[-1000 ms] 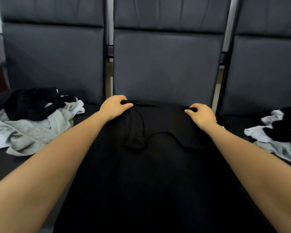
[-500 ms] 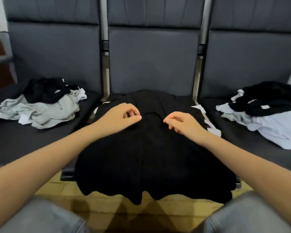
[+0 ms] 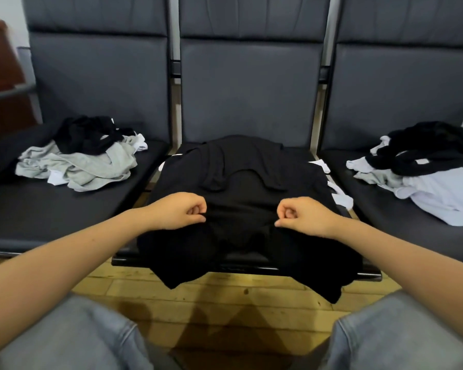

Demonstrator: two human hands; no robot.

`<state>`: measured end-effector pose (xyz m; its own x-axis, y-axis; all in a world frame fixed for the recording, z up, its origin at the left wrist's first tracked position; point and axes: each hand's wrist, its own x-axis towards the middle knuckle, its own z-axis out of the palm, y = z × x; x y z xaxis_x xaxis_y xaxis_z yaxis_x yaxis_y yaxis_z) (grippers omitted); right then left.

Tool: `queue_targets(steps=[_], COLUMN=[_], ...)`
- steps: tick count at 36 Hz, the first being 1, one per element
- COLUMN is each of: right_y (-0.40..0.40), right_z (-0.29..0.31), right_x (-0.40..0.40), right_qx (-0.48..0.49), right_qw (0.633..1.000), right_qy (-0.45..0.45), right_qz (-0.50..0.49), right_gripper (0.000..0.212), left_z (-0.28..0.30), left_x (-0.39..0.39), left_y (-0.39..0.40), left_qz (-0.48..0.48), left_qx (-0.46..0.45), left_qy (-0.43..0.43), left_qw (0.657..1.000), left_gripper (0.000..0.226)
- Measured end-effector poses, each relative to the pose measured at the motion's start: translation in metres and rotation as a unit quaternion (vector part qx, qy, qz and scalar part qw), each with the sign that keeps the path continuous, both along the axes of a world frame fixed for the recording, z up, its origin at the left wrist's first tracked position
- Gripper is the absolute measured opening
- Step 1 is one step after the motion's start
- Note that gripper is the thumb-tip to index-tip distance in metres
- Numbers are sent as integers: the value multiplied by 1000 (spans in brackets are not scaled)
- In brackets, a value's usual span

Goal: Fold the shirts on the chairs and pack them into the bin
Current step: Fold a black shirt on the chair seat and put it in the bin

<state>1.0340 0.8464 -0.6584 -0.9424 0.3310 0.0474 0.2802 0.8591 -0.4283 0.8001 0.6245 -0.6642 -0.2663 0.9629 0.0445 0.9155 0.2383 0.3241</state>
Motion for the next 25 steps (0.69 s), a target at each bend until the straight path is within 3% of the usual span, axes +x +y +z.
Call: queue_targets(steps=[3,8,11,13,15,18,22,25], right_y=[10,6,-10,-25,-40,-53,-56,-57], right_z=[0,-3,0,4,5,-1,-4,0], right_x=[-6,-14,-13,-11,-7,-7,-14,-16], right_qx=[56,104,62,3,-37,34,16,59], right_qw=[997,993,991,990,995,998,999,997], right_qy=[23,31,112,139,86,-49,-43,-52], right_qz=[-58,-54,-37,-27,-26,-29,-20,5], right_gripper=[25,16,11,15,33,53,32,16], left_z=[-3,-5,2,7,8,-1,-10,-10], left_x=[-9,3,31,49,62,69,70,69], left_y=[3,10,11,11,9,8,11,13], left_qz=[36,58,24,-6,-10,-10,-1,0], left_qx=[19,82,139,120,49,-29,25,17], left_qy=[28,51,26,15,14,62,44,61], left_qw=[999,994,990,993,999,998,999,998], left_gripper=[21,21,12,13,37,56,34,24])
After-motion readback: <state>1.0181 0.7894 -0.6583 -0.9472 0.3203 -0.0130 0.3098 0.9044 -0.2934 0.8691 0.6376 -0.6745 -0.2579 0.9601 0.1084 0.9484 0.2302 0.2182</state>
